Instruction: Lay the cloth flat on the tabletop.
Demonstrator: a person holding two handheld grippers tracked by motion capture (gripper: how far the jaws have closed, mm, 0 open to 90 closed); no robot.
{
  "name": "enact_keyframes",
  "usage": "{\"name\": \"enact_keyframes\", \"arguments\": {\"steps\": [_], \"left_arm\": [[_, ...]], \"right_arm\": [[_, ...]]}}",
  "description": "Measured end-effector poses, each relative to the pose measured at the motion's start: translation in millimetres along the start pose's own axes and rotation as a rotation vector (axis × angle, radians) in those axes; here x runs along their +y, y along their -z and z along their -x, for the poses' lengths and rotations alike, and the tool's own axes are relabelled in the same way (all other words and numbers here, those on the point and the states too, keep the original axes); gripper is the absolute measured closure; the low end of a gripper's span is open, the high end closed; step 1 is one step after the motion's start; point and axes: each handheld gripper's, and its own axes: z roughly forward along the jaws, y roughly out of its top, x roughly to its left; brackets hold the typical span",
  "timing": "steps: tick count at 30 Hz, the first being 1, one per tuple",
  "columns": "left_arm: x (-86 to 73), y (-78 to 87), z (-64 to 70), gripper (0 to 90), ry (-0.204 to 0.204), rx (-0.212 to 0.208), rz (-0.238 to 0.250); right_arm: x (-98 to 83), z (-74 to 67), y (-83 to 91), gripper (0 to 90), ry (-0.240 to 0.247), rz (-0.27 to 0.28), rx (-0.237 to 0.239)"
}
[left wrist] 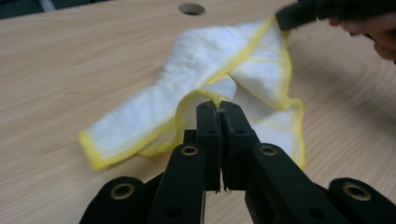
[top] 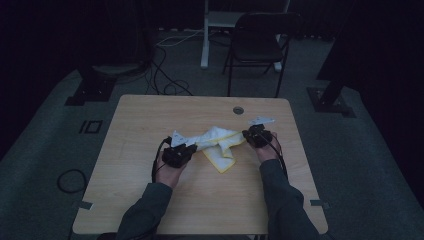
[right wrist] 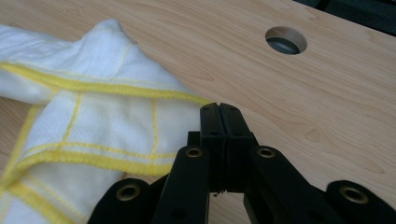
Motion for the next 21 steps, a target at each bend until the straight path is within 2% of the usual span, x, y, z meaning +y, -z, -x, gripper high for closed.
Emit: {"name": "enact_keyframes", "arguments": {"steps": [5,9,19,21], "left_arm": [[1.0,8.4,-13.5,88.1,0.033,0.02,0.021],[-1.6,13.1,-23.3,88.1,0.051,0.034,0.017],[-16.8,19.8,-54.8,88.1,0.147,0.072,0.0],[-17.4,20.1,-57.0,88.2,0.151,0.076,-0.002]], "right_arm": [[-2.1,5.5,1.4,90.0,-0.006,-0.008,-0.012],[-5.6,11.1,2.8,90.0,-0.014,-0.016,-0.024],[-16.9,28.2,8.2,90.0,-0.04,-0.04,-0.061],[-18.2,30.2,8.7,90.0,-0.041,-0.043,-0.065]]}}
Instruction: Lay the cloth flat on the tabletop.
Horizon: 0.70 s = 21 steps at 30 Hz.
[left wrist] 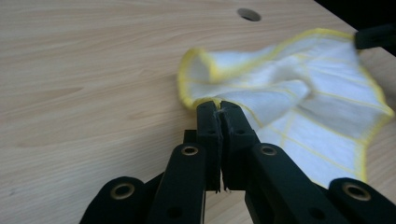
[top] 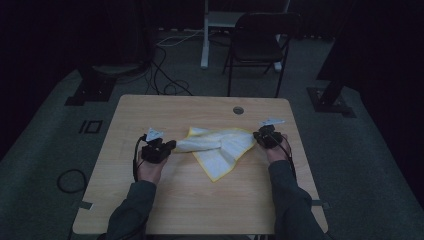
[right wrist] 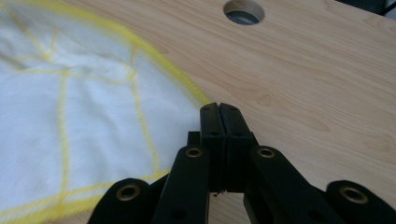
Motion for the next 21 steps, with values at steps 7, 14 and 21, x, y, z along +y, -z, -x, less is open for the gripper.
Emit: {"name": "enact_keyframes", "arguments": {"steps": [7,14,21], "left_arm": [[-0.2,-0.8,-22.2,88.3,0.045,0.039,-0.019],[1.4,-16.5,-31.6,88.1,0.038,0.067,-0.077],[4.7,-21.8,-23.0,76.7,-0.018,0.075,-0.076]], "right_arm": [[-8.2,10.1,1.1,90.0,-0.023,-0.016,-0.013],[-12.3,13.5,-0.3,90.0,-0.022,-0.03,-0.016],[-13.8,11.2,-4.3,83.7,-0.014,-0.054,-0.024]]}}
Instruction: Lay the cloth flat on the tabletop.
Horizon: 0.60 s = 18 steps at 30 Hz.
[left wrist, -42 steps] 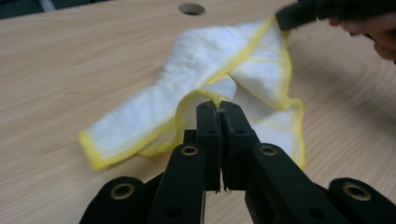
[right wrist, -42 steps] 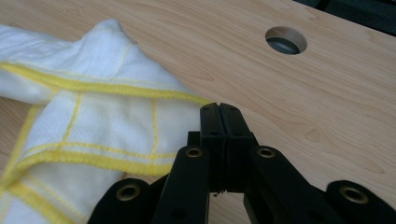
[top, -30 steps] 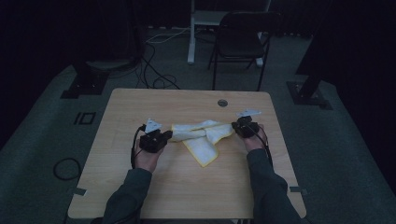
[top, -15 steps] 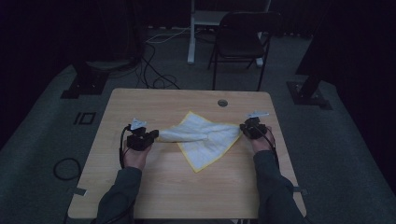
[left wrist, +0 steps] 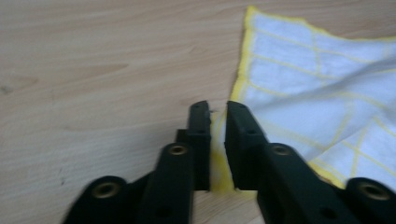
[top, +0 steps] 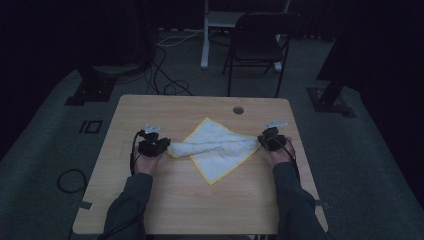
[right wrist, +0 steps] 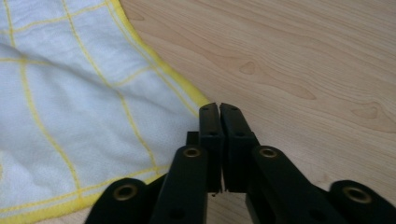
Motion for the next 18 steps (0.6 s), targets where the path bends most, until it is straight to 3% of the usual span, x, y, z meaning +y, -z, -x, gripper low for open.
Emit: {"name": "enact_keyframes", "arguments": {"steps": [4,8,14,18], "left_arm": [[3.8,9.6,15.5,73.8,-0.048,-0.013,0.024],[5.5,9.8,36.7,73.7,-0.088,-0.064,0.03],[0.0,-8.2,65.4,73.2,-0.144,-0.129,0.0],[-6.1,-19.7,82.1,72.5,-0.171,-0.164,-0.025]], "right_arm": [[3.8,-3.3,1.5,76.8,0.01,0.025,-0.007],[10.8,-11.6,2.7,75.4,0.03,0.061,0.017],[19.5,-27.2,-2.0,76.0,0.06,0.112,0.063],[21.7,-35.4,-9.9,77.1,0.063,0.113,0.087]]}}
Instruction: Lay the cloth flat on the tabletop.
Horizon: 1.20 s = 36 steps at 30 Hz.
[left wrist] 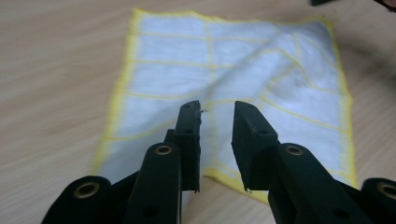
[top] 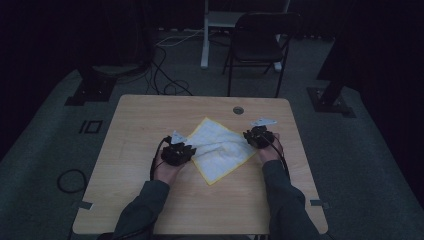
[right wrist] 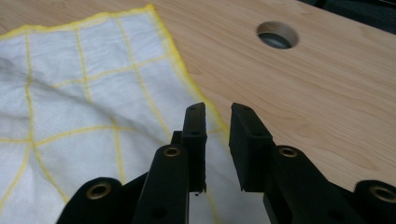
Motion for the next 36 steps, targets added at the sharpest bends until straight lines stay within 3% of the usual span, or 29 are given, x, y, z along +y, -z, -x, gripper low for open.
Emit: {"name": "enact_keyframes", "arguments": {"steps": [2,7,12,21,33,36], "left_arm": [[-1.1,-4.2,5.4,72.4,-0.01,-0.011,-0.006],[-6.1,-26.3,27.5,72.0,-0.083,-0.041,-0.061],[-12.0,-39.3,36.5,72.0,-0.091,-0.052,-0.094],[-19.0,-41.7,38.6,72.0,-0.097,-0.048,-0.122],[-25.4,-37.4,41.8,76.0,-0.111,-0.052,-0.117],[-29.7,-33.5,42.4,76.6,-0.097,-0.059,-0.11]], "right_arm": [[0.3,-4.4,-5.6,78.2,0.001,-0.006,0.014],[4.6,-13.9,-15.3,81.5,0.018,-0.016,0.056],[13.2,-23.1,-22.4,82.7,0.047,-0.019,0.065],[22.2,-34.4,-30.5,82.7,0.069,-0.024,0.087],[25.6,-43.4,-42.3,82.5,0.086,-0.038,0.098],[26.0,-44.0,-43.0,82.3,0.09,-0.036,0.096]]}}
